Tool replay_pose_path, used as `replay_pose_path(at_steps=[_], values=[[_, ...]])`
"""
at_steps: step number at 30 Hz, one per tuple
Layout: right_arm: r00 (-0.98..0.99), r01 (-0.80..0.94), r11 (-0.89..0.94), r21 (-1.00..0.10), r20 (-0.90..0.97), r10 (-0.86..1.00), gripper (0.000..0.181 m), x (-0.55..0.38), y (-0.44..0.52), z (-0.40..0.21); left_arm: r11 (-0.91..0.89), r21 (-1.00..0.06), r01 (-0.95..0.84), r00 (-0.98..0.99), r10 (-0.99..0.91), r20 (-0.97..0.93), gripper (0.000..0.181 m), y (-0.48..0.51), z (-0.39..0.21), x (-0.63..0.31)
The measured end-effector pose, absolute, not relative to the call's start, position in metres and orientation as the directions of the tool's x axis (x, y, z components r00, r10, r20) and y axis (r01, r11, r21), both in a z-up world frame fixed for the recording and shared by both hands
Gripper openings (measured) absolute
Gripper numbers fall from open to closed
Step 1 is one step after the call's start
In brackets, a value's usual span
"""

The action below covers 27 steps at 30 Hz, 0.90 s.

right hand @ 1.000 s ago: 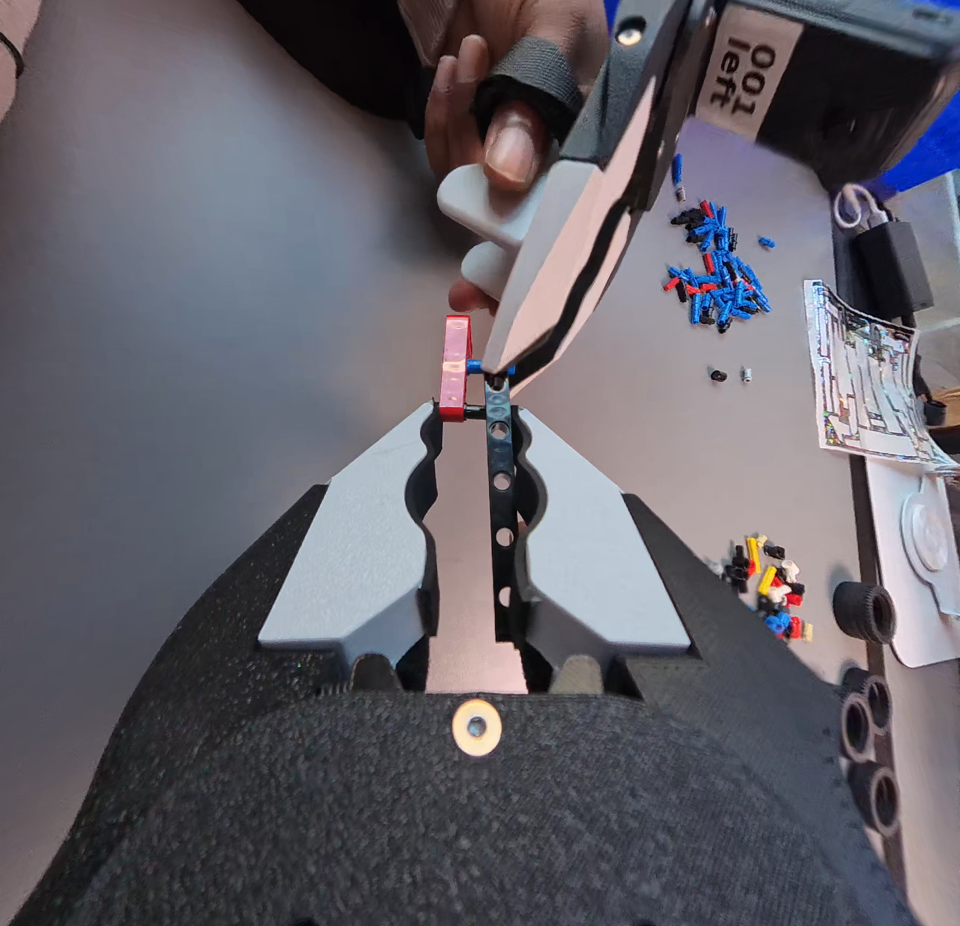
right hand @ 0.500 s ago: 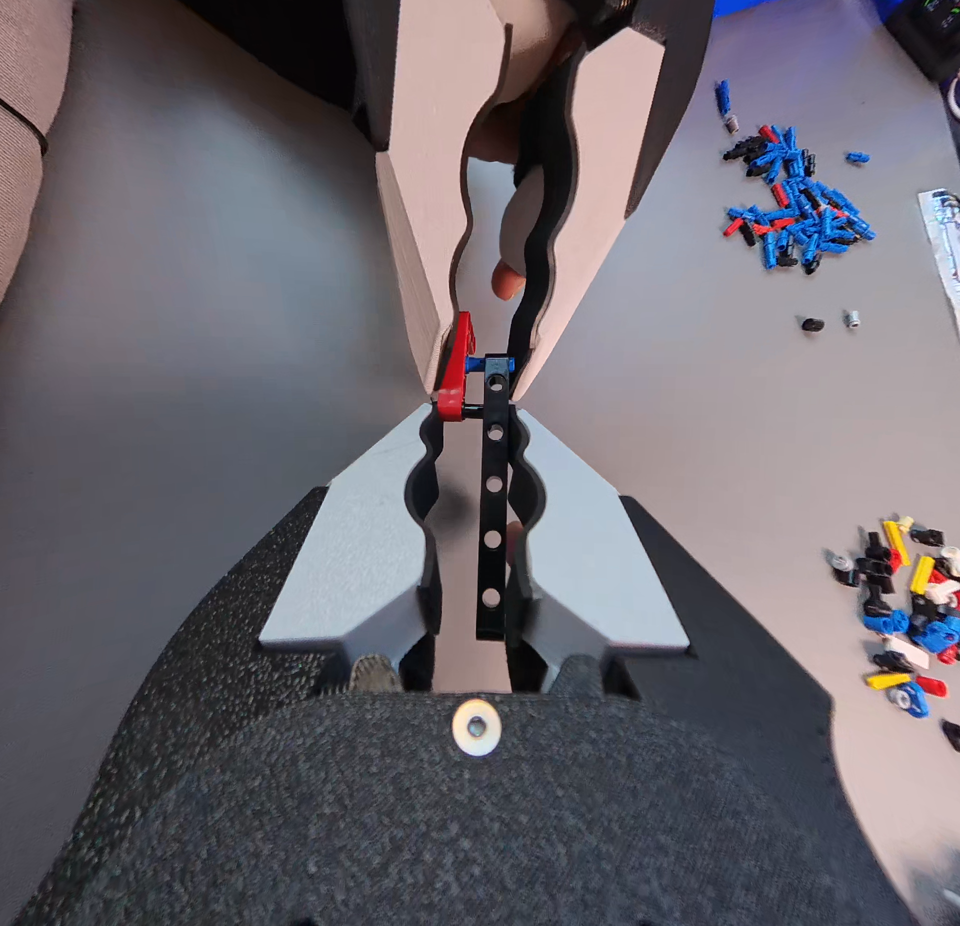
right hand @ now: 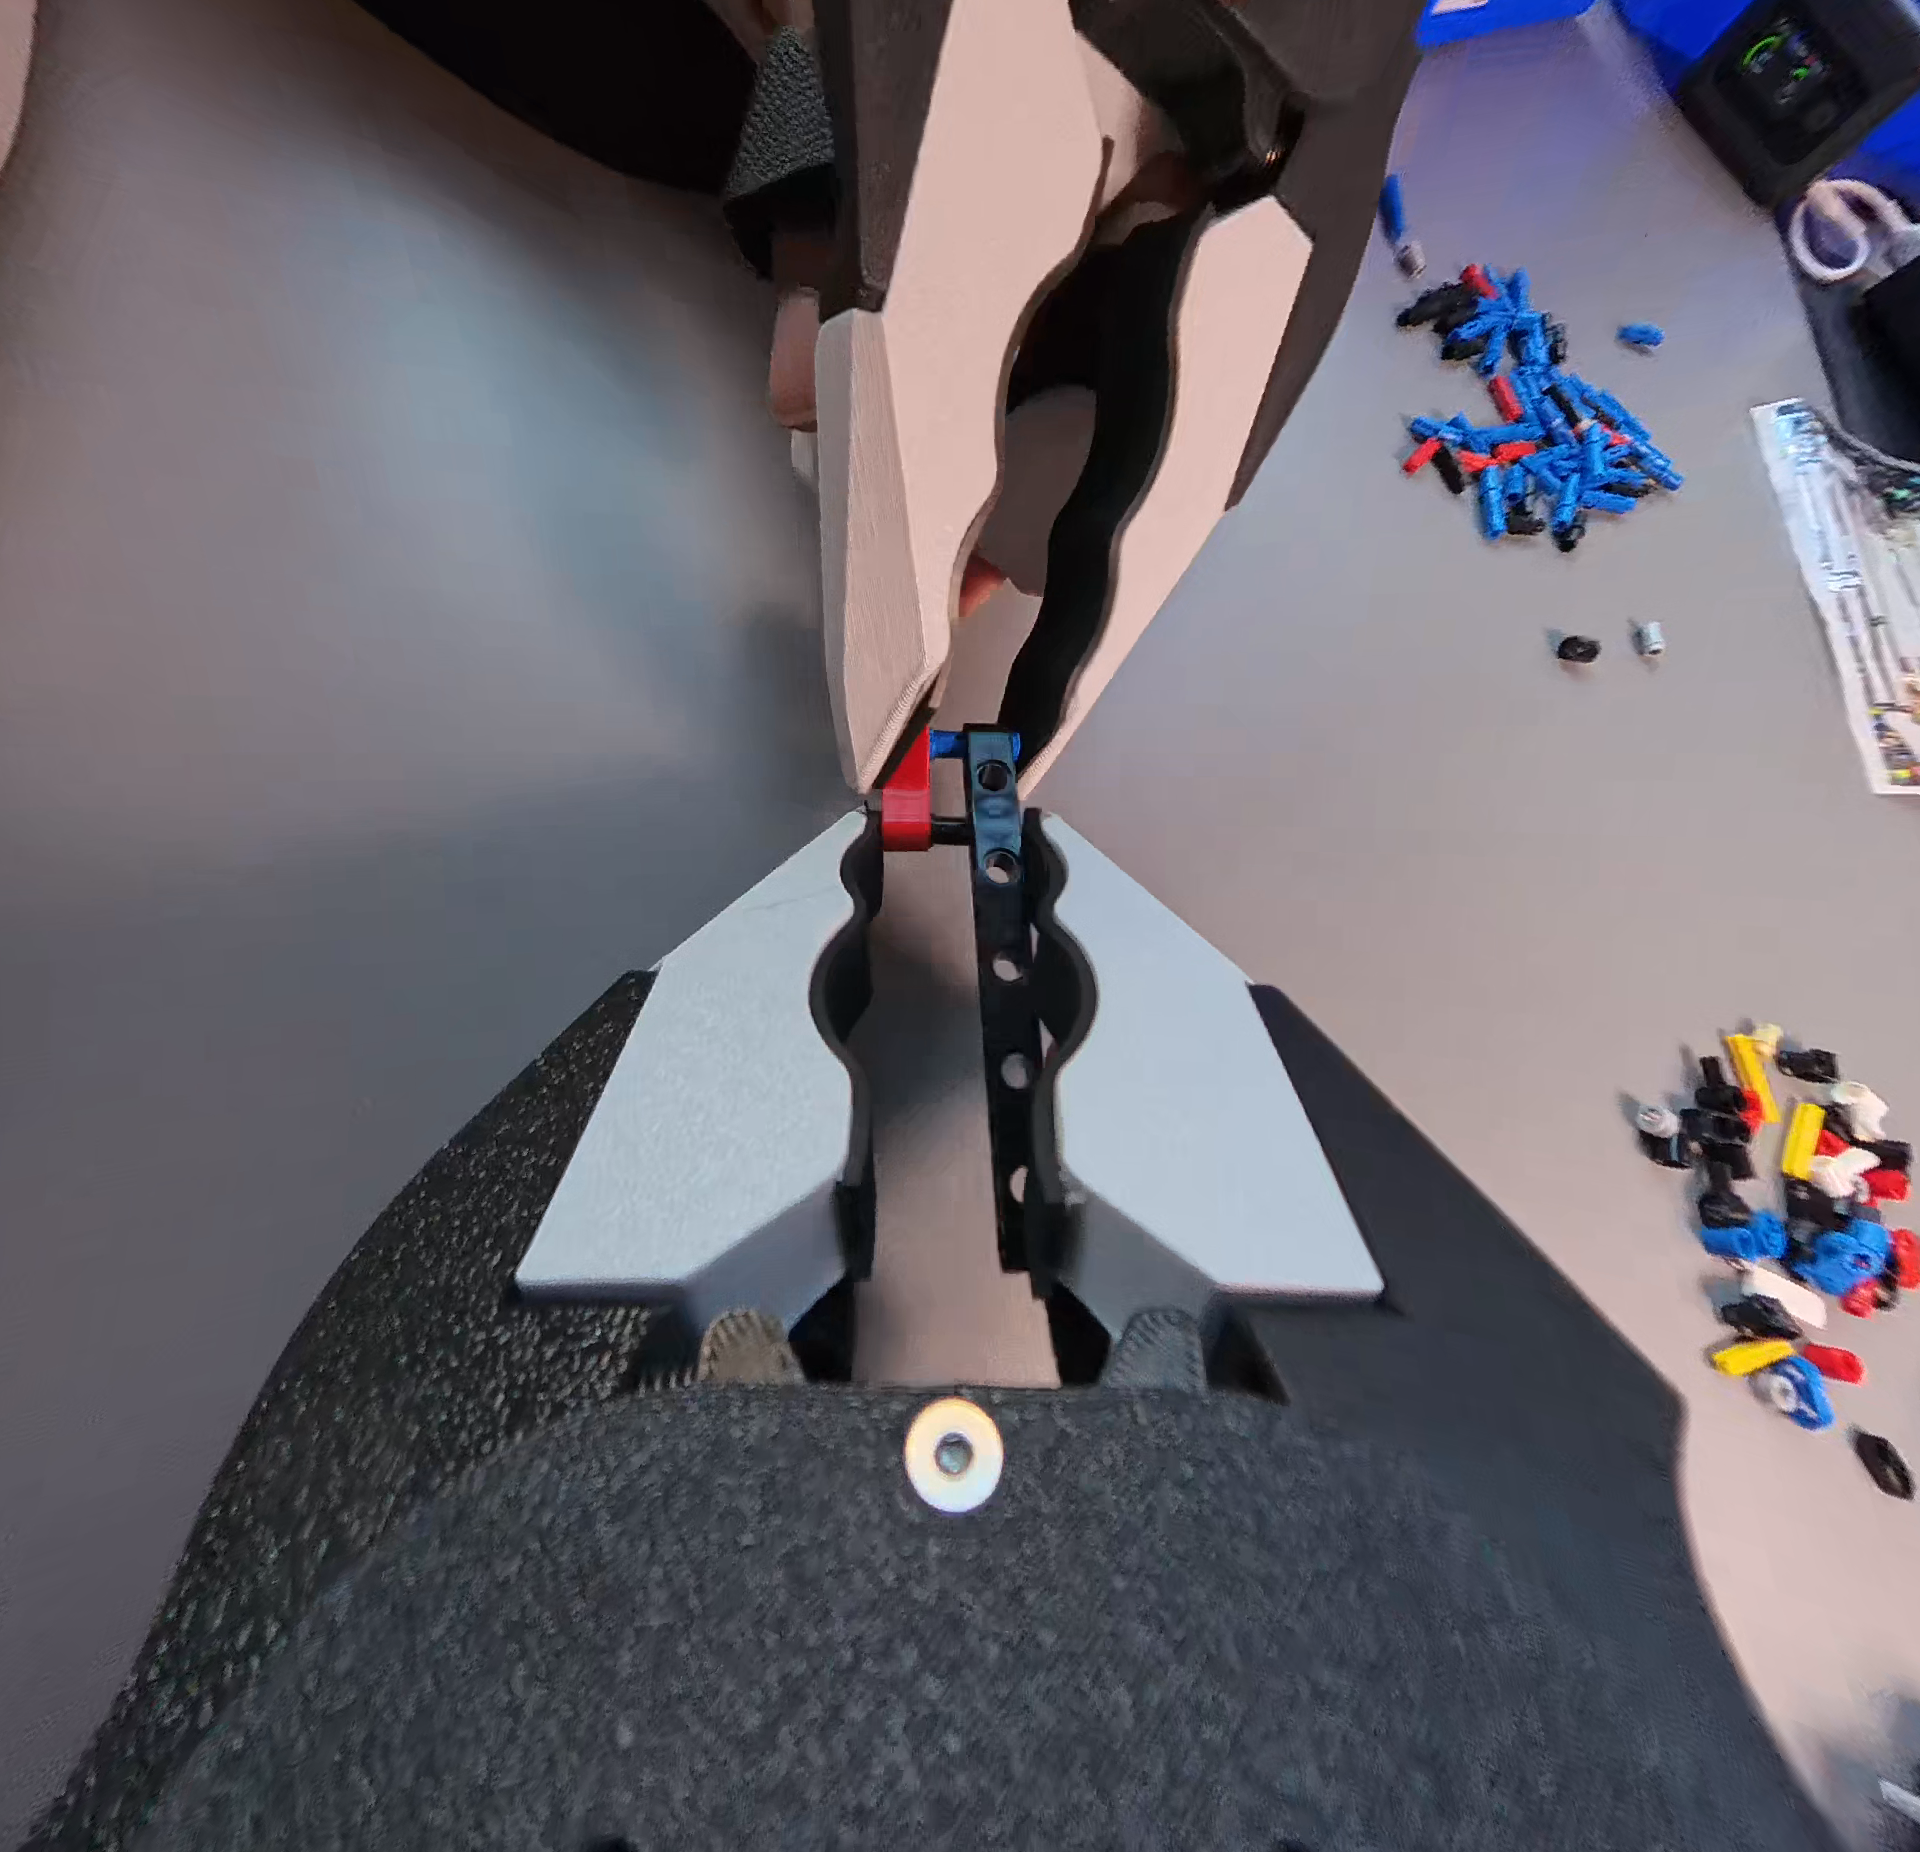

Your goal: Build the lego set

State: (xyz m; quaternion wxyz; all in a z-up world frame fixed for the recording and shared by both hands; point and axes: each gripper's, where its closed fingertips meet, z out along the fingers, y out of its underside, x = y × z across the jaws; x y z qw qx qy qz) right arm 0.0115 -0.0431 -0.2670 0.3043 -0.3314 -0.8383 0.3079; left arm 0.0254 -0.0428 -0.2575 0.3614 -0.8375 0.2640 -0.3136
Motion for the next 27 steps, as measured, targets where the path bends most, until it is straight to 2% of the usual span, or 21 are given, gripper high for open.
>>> replay_pose_path(at_steps=[2,5,8,12,15,27], values=[[-0.596,0.347,0.606,-0.716,0.331,0.732,0.035,0.012,-0.046,-0.262,-0.612,-0.764,-0.204,0.668,-0.658,0.348,0.023,-0.044,-0.259,0.025],[-0.585,0.37,0.617,-0.695,0.342,0.735,0.024,0.009,-0.047,-0.269,-0.622,-0.765,-0.165,0.653,-0.65,0.388,0.023,-0.046,-0.254,0.028],[-0.581,0.378,0.608,-0.698,0.331,0.743,0.023,0.009,-0.047,-0.27,-0.618,-0.771,-0.157,0.663,-0.644,0.382,0.023,-0.046,-0.255,0.028],[-0.596,0.363,0.601,-0.713,0.318,0.737,0.023,0.011,-0.051,-0.271,-0.53,-0.809,-0.254,0.665,-0.703,0.251,0.028,-0.052,-0.258,0.03],[-0.611,0.355,0.607,-0.711,0.315,0.726,0.023,0.012,-0.053,-0.272,-0.474,-0.807,-0.352,0.682,-0.72,0.125,0.026,-0.052,-0.262,0.029],[-0.611,0.355,0.621,-0.698,0.33,0.72,0.021,0.012,-0.05,-0.273,-0.419,-0.809,-0.413,0.667,-0.744,0.045,0.023,-0.049,-0.264,0.029]])
